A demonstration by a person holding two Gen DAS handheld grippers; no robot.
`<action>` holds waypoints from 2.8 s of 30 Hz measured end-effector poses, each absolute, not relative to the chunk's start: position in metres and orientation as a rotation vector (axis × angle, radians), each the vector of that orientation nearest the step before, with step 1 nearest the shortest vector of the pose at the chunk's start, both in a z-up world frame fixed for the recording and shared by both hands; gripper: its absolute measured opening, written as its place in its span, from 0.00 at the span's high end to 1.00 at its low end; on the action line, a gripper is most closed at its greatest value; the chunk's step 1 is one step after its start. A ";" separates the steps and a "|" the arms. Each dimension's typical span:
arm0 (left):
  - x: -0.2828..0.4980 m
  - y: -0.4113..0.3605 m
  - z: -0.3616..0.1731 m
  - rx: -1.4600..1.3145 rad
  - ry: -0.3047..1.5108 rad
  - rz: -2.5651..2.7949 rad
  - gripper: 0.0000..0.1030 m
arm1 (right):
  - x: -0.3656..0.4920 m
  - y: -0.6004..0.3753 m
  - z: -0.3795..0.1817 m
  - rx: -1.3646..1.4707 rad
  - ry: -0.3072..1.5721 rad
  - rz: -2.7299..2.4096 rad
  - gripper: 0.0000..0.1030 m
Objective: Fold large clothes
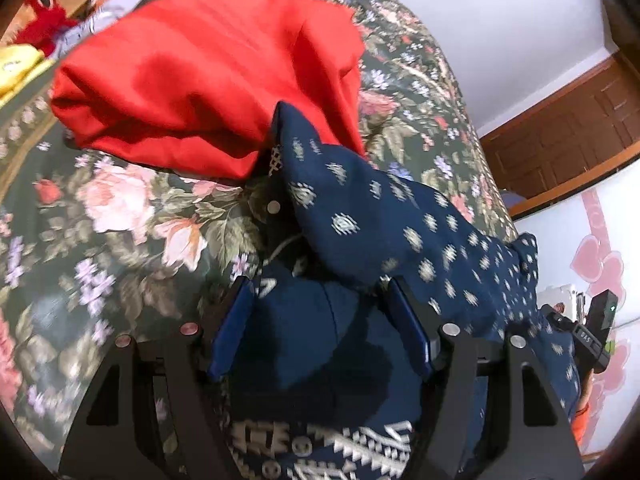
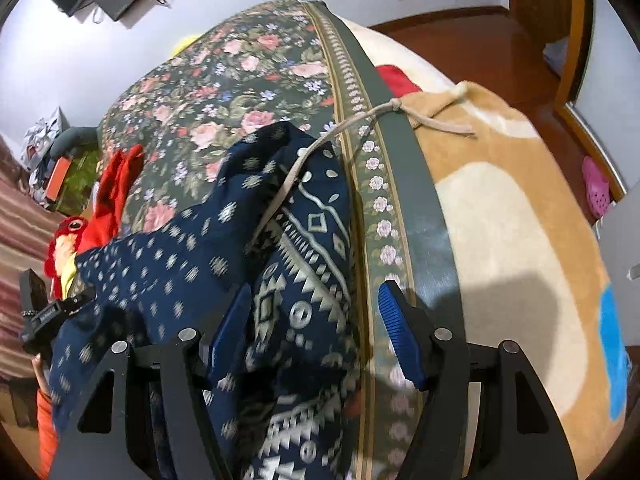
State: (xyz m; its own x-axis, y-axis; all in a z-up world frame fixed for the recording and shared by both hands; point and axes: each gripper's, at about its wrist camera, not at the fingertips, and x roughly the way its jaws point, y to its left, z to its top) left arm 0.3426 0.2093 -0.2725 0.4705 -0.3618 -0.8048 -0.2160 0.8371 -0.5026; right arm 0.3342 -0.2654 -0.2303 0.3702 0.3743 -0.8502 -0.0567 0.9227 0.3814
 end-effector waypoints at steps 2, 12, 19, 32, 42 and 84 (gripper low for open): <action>0.351 0.210 -0.281 -0.628 1.100 -0.109 0.34 | 0.342 -0.262 -0.236 0.312 1.178 0.291 0.39; 0.378 0.206 -0.302 -0.686 1.084 -0.145 0.34 | 0.374 -0.247 -0.260 0.302 1.196 0.348 0.38; 0.371 0.196 -0.292 -0.627 1.037 -0.114 0.56 | 0.380 -0.243 -0.261 0.309 1.202 0.382 0.75; 0.332 0.177 -0.208 -0.468 0.877 -0.094 0.86 | 0.363 -0.232 -0.188 0.332 1.012 0.459 0.93; 0.340 0.167 -0.142 -0.352 0.754 -0.067 0.87 | 0.388 -0.201 -0.150 0.264 0.910 0.518 0.94; 0.408 0.207 -0.155 -0.134 0.931 0.149 0.50 | 0.431 -0.189 -0.152 0.030 0.921 0.258 0.38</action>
